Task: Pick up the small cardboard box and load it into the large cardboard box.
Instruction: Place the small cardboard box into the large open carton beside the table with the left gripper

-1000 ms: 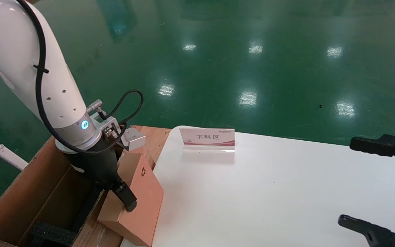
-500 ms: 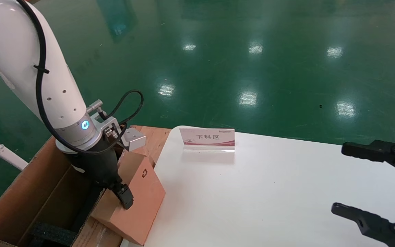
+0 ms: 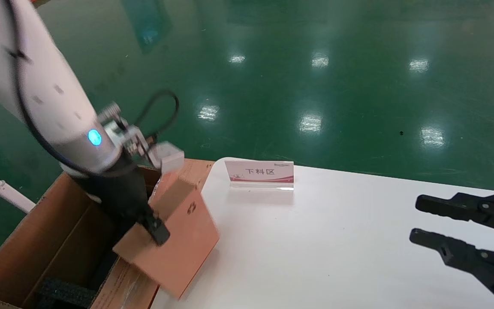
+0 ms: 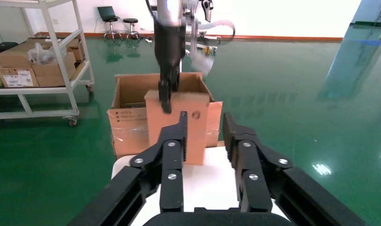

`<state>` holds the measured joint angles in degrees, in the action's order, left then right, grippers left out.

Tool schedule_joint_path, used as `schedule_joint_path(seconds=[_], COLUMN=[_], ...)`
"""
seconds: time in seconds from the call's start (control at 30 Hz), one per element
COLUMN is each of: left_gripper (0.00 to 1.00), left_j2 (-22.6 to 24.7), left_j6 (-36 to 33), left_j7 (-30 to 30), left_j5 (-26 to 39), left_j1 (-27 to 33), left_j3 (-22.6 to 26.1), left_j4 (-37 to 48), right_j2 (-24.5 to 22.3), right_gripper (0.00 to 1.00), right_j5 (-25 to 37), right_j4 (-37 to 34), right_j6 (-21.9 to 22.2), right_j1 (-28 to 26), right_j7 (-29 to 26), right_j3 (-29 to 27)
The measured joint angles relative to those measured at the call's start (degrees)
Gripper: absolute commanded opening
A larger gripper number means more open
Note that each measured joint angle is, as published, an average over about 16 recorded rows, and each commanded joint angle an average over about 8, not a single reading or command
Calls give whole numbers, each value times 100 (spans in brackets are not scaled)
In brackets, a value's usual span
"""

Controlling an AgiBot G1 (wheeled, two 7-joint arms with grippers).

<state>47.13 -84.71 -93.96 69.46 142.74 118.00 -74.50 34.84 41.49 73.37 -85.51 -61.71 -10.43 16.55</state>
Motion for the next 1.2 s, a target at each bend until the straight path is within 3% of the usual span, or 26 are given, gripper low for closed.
schedule_joint_path(seconds=[0.4,0.6,0.83,0.87,1.1,1.13,1.2], left_gripper=[0,0,0,0,0,0,0], left_j2=[-431,-478,-420,-405,-273,-256,-231], left_j6=[-703,-893,-1038,-1039,-1035,-1030,-1016], left_j7=[980,1560,2172,2248,2708,2765,2873], left_j5=[-299,-238,-146,-153,-406,-472,-620], left_j1=[2011,2697,3014,3022,3016,3010,2996], left_j3=[-126,303,1094,1251,2500,2686,3047], left_j4=[434,893,1405,1462,1760,1797,1869], right_j2=[-1,-2,-3,-3,-4,-4,-5], right_gripper=[0,0,0,5,92,100,100], right_j5=[-3,-4,-6,-6,-8,-8,-8], right_j4=[-2,-2,-2,-2,-2,-2,-2], right_j6=[1,1,2,3,4,4,4], right_j1=[-2,-2,-3,-3,-4,-4,-4], right_j7=[3,4,5,5,6,6,7], right_j3=[5,7,9,10,12,12,13])
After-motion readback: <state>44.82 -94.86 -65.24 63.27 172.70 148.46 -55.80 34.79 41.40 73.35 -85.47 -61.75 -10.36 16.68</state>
